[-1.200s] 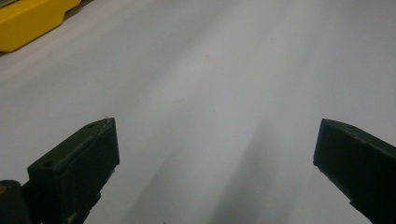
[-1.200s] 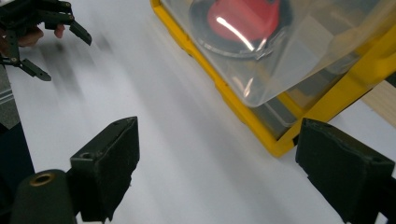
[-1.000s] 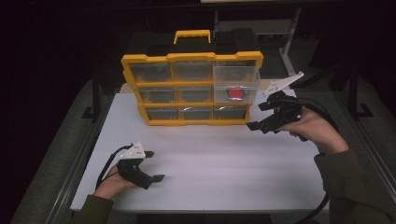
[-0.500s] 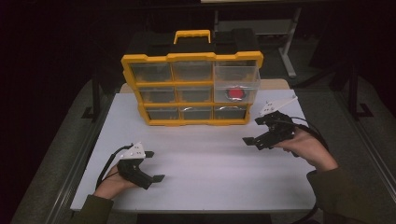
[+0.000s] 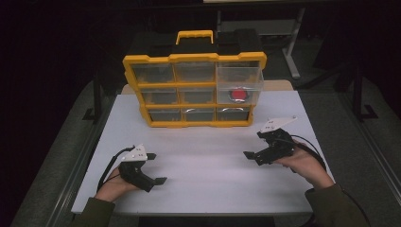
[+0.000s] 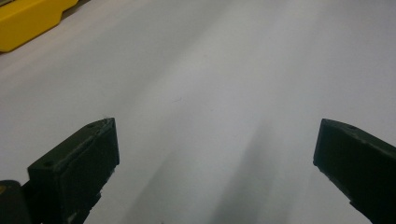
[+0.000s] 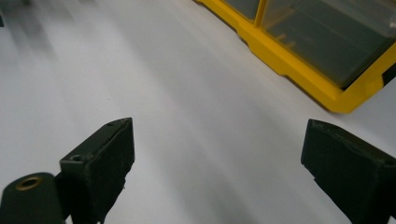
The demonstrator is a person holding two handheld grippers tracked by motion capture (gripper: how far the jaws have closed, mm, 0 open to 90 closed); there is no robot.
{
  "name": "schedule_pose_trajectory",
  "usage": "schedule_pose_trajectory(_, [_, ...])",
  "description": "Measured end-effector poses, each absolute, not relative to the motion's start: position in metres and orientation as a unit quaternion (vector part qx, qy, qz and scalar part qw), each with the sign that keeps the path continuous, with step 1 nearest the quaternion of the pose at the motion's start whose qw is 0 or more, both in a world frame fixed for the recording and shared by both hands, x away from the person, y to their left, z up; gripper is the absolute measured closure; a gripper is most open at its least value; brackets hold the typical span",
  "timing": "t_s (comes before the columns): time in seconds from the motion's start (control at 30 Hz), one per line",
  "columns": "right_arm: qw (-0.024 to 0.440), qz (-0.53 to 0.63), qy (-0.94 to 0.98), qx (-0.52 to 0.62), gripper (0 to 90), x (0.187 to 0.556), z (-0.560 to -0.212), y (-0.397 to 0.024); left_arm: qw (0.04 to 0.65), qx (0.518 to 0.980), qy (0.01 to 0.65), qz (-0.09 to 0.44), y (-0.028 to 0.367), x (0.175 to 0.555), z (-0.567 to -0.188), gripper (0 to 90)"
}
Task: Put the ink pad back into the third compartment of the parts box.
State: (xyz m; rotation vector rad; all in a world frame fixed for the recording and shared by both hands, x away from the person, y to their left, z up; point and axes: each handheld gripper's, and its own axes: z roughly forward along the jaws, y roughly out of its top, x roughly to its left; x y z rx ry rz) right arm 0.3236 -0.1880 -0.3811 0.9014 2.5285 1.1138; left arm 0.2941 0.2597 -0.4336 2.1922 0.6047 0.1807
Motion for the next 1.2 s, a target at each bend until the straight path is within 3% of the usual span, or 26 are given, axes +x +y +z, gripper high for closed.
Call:
schedule_pose_trajectory(0.73, [0.128, 0.387, 0.843, 0.351, 5.1, 0.289, -0.44, -0.188, 0.418, 0.874, 0.239, 0.072, 0.26, 0.293, -0.433, 0.0])
schedule_pose_trajectory(1.2, [0.138, 0.409, 0.827, 0.36, 4.1, 0.271, -0.453, -0.193, 0.412, 0.877, 0.238, 0.072, 0.259, 0.293, -0.435, 0.0])
